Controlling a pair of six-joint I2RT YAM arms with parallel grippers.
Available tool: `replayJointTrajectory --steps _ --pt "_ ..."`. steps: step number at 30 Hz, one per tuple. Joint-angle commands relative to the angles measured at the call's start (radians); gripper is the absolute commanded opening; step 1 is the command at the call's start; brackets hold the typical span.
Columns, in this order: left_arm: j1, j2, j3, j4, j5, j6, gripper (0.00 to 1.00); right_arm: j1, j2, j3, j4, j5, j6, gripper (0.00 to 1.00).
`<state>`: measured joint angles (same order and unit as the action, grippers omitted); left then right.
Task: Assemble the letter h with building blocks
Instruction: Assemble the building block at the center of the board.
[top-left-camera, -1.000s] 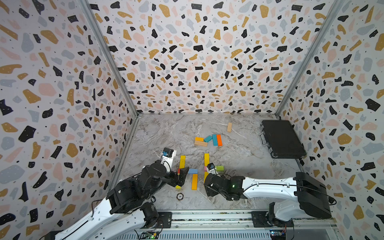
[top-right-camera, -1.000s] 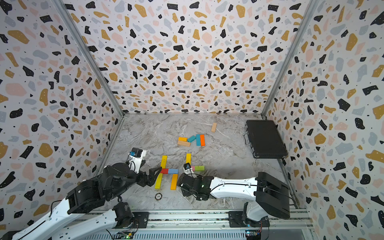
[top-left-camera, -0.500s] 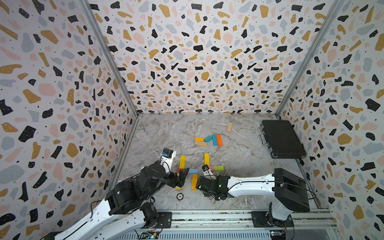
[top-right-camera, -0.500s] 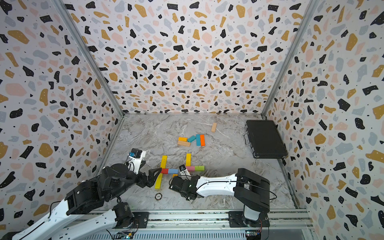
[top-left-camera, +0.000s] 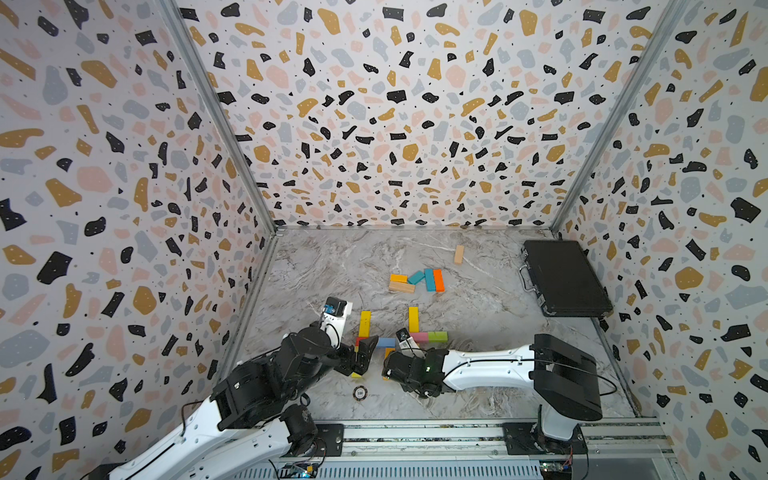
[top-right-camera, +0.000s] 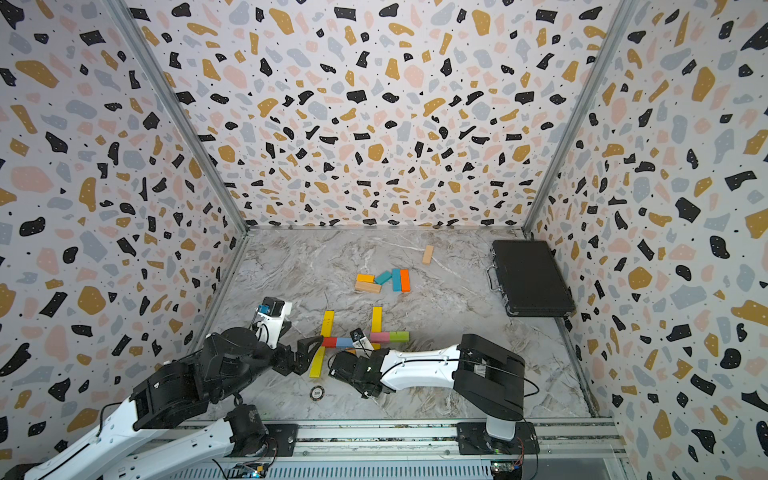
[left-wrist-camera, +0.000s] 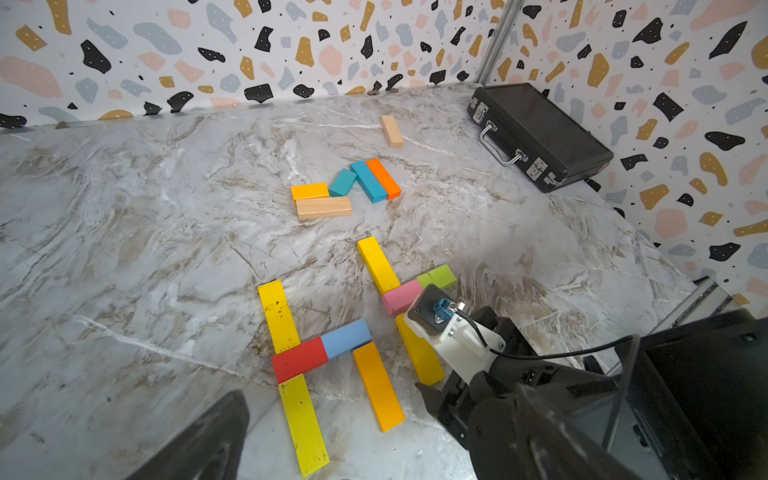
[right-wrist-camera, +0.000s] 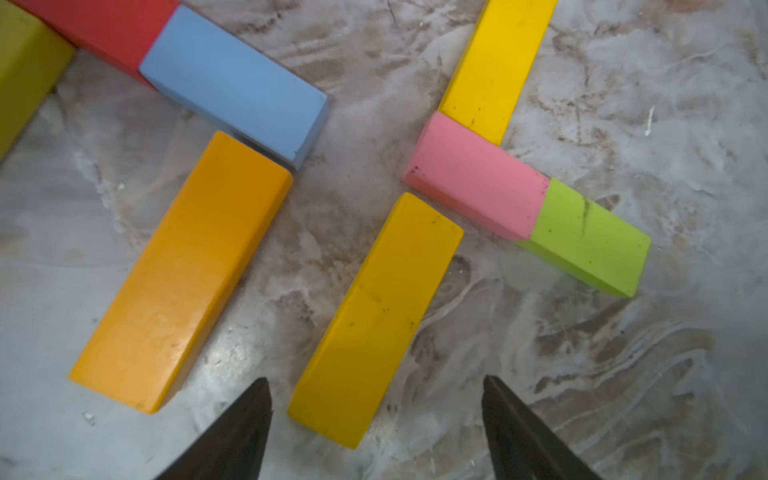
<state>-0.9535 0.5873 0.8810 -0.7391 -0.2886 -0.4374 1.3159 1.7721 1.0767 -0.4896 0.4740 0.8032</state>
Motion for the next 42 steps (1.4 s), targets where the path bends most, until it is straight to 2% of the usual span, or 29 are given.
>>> replayJointTrajectory --steps 1,23,28,32,36,42 --pt "0.006 -0.007 -0.013 0.035 -0.001 0.006 0.99 0.005 0.001 0.033 -0.050 0.037 -0.007 0.81" --pt "0.007 0.003 -0.013 0.034 -0.004 0.006 0.99 0.005 0.020 0.042 -0.064 0.062 0.007 0.81" --pt "0.007 0.005 -0.013 0.034 -0.004 0.006 0.99 0.005 -0.060 -0.010 0.044 0.046 -0.031 0.82" --pt "0.008 0.004 -0.006 0.029 -0.009 0.007 0.99 0.005 -0.199 -0.082 0.091 0.057 -0.052 0.82" --pt "0.007 -0.004 -0.008 0.028 -0.012 0.006 0.99 0.004 -0.302 -0.149 0.061 -0.003 -0.052 0.80" --pt "0.008 -0.007 -0.008 0.032 -0.006 0.007 0.99 0.004 -0.304 -0.228 0.046 -0.143 0.023 0.77"
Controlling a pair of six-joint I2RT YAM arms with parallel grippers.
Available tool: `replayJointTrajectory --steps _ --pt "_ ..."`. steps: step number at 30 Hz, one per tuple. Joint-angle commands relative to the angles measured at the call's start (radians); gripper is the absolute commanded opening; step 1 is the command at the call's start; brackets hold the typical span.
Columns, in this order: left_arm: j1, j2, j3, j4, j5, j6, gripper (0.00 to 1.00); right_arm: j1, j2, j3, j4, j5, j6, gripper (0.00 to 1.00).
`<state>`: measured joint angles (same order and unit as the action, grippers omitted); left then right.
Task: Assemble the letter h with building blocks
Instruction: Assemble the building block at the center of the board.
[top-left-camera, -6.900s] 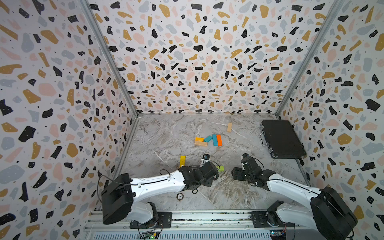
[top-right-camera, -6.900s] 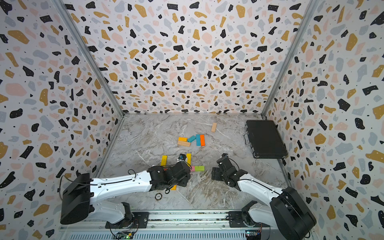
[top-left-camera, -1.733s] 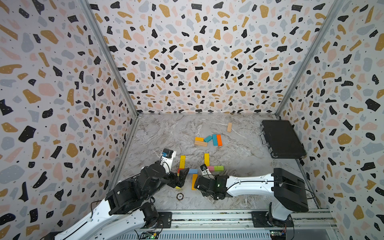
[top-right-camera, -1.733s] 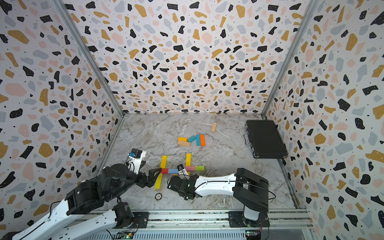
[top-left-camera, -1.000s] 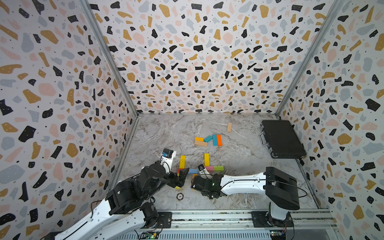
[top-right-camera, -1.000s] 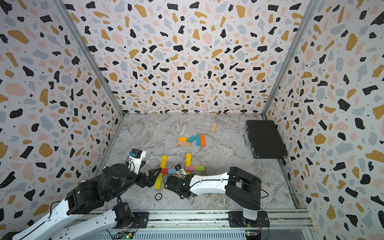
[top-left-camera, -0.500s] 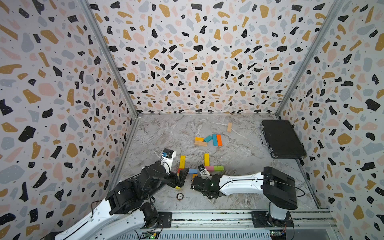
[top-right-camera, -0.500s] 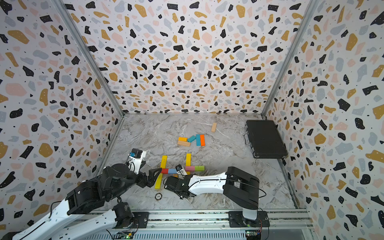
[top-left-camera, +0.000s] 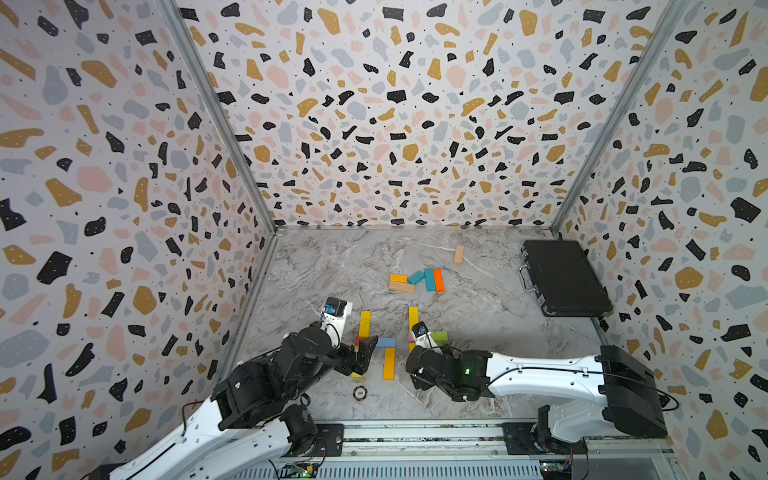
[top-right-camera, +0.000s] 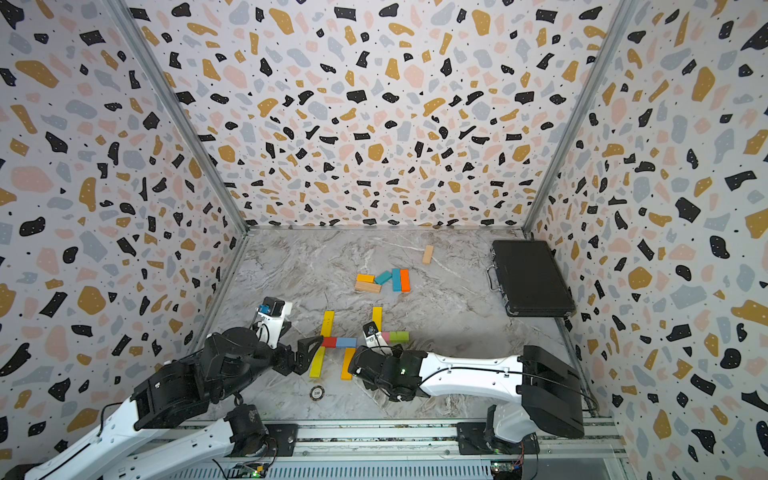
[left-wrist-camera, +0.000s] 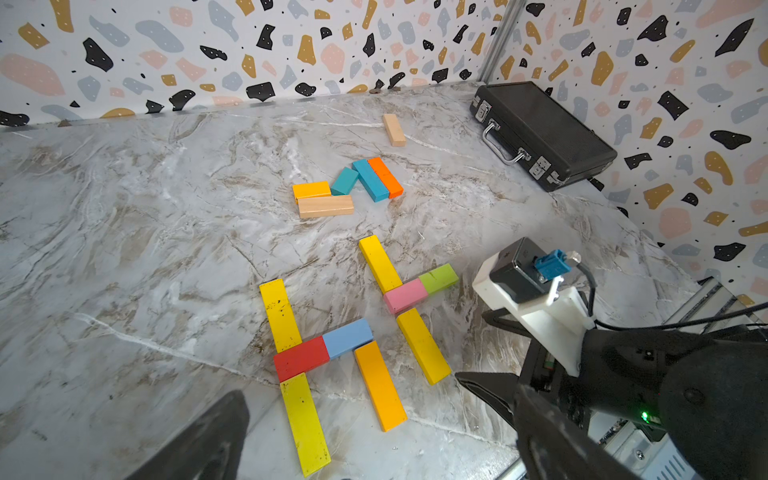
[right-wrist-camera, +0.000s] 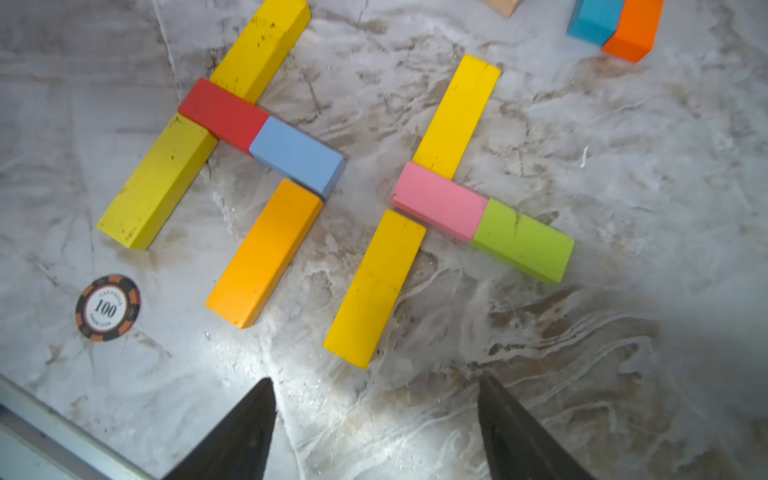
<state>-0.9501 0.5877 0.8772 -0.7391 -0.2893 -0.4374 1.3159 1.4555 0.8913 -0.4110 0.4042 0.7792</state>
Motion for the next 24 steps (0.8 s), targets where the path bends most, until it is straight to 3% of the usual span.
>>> replayJointTrajectory --steps 1,24 --pt "0.004 -0.007 -0.006 0.032 -0.005 0.007 0.99 0.003 0.014 -0.056 -0.023 -0.076 0.062 0.76" --pt "0.005 -0.002 -0.003 0.024 -0.014 0.005 0.99 -0.015 0.137 -0.086 0.048 -0.029 0.132 0.74"
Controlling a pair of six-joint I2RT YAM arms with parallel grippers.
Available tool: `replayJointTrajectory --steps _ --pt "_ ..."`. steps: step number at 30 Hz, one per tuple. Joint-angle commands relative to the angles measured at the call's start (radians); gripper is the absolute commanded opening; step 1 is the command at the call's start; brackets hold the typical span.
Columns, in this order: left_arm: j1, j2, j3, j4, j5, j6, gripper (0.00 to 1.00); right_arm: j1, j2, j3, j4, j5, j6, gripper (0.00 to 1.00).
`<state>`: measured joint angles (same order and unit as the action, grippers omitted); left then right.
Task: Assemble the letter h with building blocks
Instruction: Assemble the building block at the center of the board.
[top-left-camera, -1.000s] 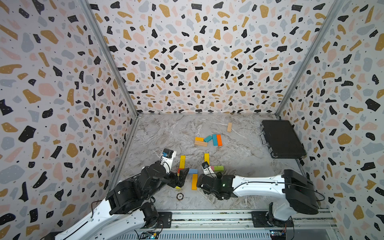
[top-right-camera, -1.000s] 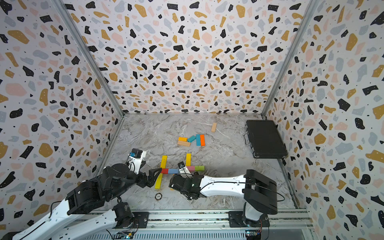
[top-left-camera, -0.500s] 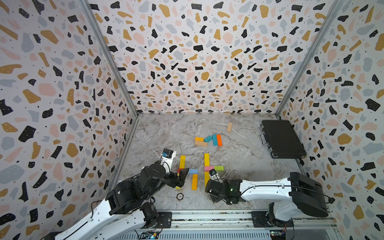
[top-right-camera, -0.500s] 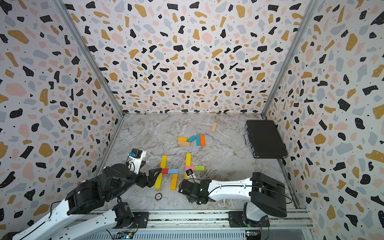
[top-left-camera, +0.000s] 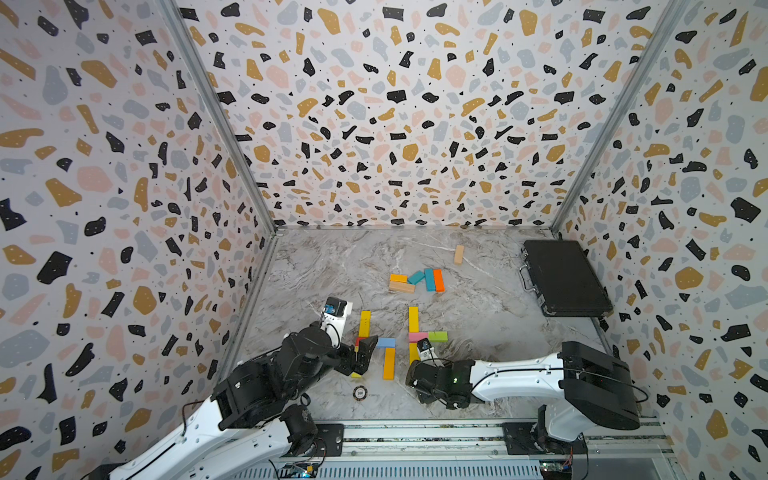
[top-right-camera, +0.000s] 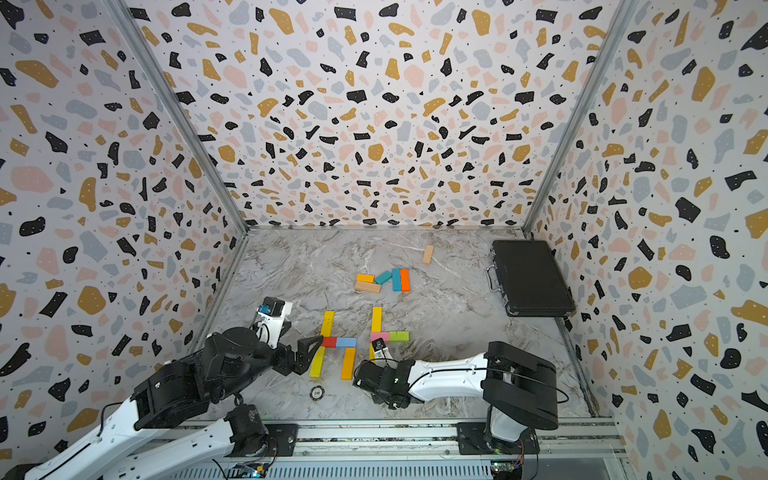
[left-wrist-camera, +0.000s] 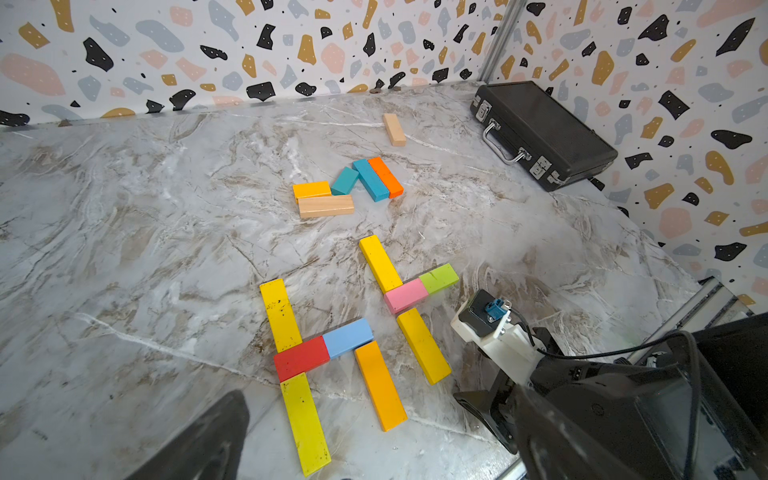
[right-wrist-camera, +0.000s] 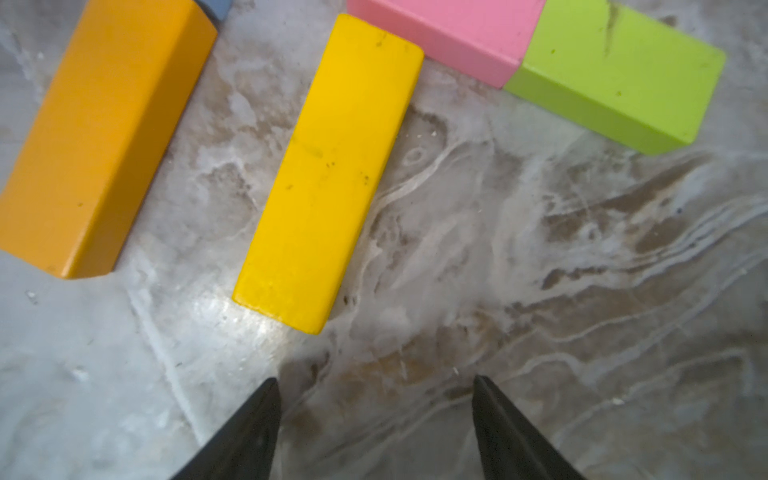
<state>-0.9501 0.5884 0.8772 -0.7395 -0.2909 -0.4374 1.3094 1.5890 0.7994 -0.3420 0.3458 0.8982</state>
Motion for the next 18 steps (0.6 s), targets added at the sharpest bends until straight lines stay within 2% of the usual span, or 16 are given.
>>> replayJointTrajectory --steps 1,18 --pt "0.005 -0.004 -0.004 0.025 -0.011 0.005 0.99 -0.009 0.006 0.007 -0.019 0.030 0.013 0.74" --pt "0.005 -0.001 -0.006 0.025 -0.011 0.006 0.99 -0.028 0.025 0.016 -0.006 0.041 0.005 0.74"
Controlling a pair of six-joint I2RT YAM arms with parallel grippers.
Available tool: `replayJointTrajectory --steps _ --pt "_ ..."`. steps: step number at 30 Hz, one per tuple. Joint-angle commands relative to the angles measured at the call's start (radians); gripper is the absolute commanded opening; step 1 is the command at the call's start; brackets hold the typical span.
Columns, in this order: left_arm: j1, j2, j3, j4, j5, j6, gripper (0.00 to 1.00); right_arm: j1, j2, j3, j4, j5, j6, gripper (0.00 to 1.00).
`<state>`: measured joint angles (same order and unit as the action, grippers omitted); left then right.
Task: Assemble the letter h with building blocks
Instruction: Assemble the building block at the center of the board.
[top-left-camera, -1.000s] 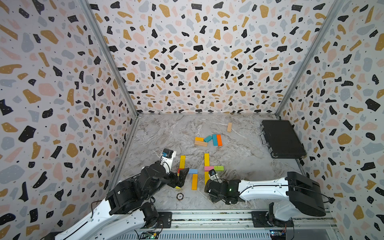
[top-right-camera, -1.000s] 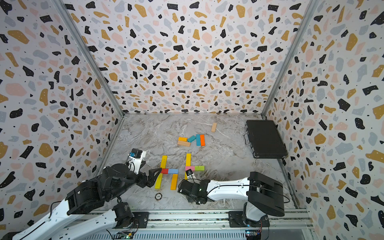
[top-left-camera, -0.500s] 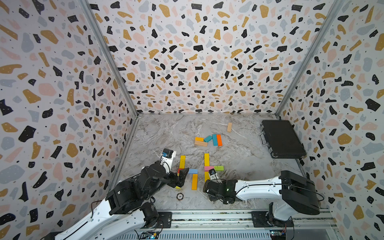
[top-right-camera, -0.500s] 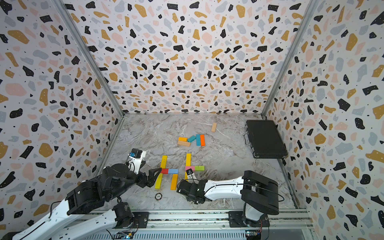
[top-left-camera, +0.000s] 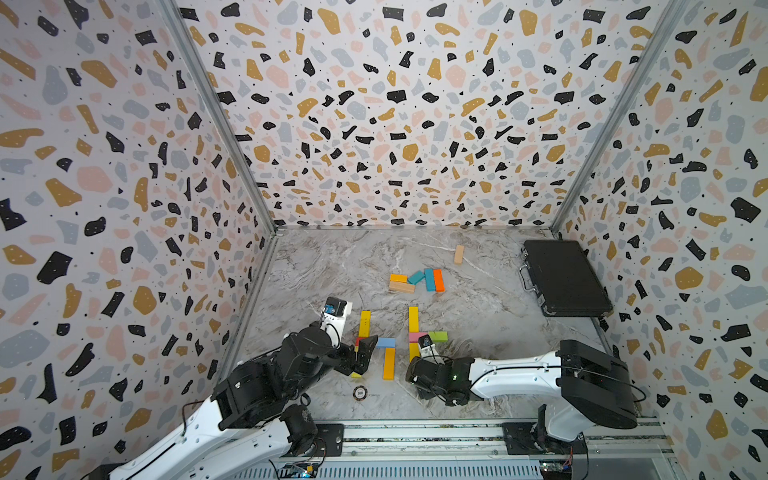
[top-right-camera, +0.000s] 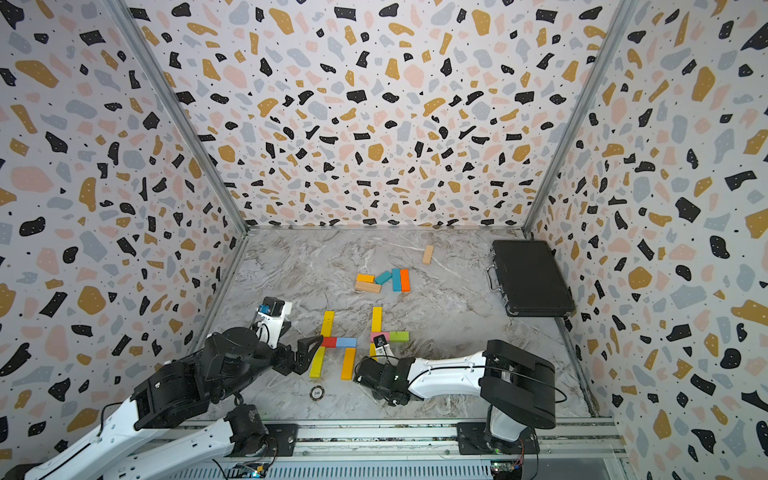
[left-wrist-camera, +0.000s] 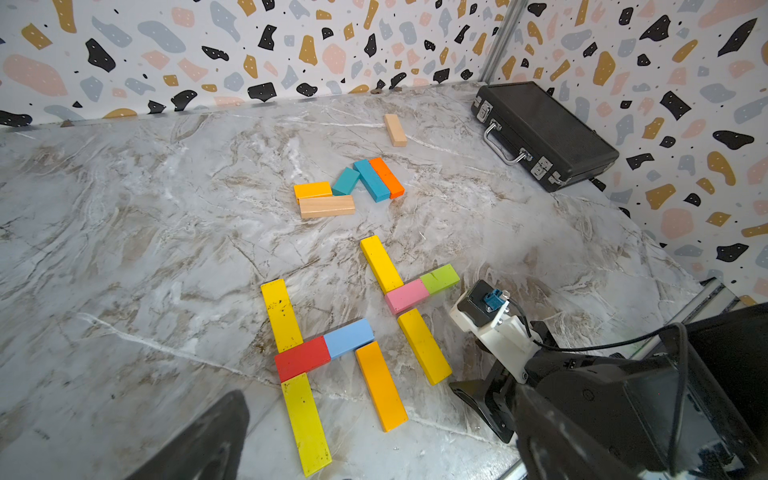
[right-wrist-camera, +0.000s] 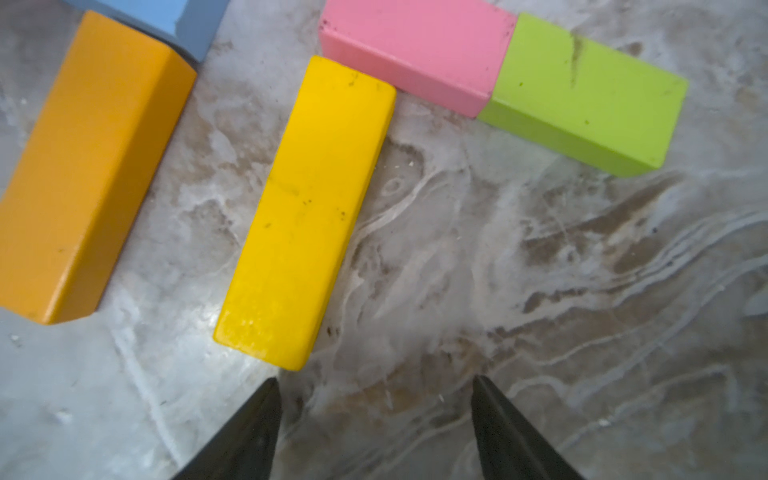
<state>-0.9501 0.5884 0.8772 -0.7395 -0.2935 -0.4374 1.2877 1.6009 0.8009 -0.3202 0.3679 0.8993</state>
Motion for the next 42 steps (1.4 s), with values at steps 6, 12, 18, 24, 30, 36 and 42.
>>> replayJointTrajectory --steps 6,12,18,24,30,36,42 --pt "0.005 0.002 -0.006 0.025 -0.006 0.005 0.99 -0.011 0.016 0.016 -0.020 0.025 -0.004 0.74" --pt "0.005 0.001 -0.006 0.025 -0.006 0.005 0.99 -0.013 0.019 0.016 -0.010 0.032 -0.010 0.74" --pt "0.005 0.003 -0.007 0.025 -0.006 0.006 0.99 -0.017 0.021 0.015 -0.004 0.034 -0.015 0.74" --pt "0.005 0.008 -0.006 0.025 -0.005 0.005 0.99 -0.024 0.025 0.017 0.003 0.035 -0.021 0.74" --pt "0.005 0.009 -0.005 0.025 -0.006 0.007 0.99 -0.028 0.022 0.014 0.017 0.023 -0.031 0.75" --pt "0.005 0.014 -0.006 0.025 -0.002 0.006 0.99 -0.028 -0.054 -0.011 0.035 -0.010 -0.057 0.78" --pt "0.005 0.008 0.002 0.023 -0.009 0.011 0.99 -0.029 -0.268 -0.044 -0.036 0.002 -0.109 0.79"
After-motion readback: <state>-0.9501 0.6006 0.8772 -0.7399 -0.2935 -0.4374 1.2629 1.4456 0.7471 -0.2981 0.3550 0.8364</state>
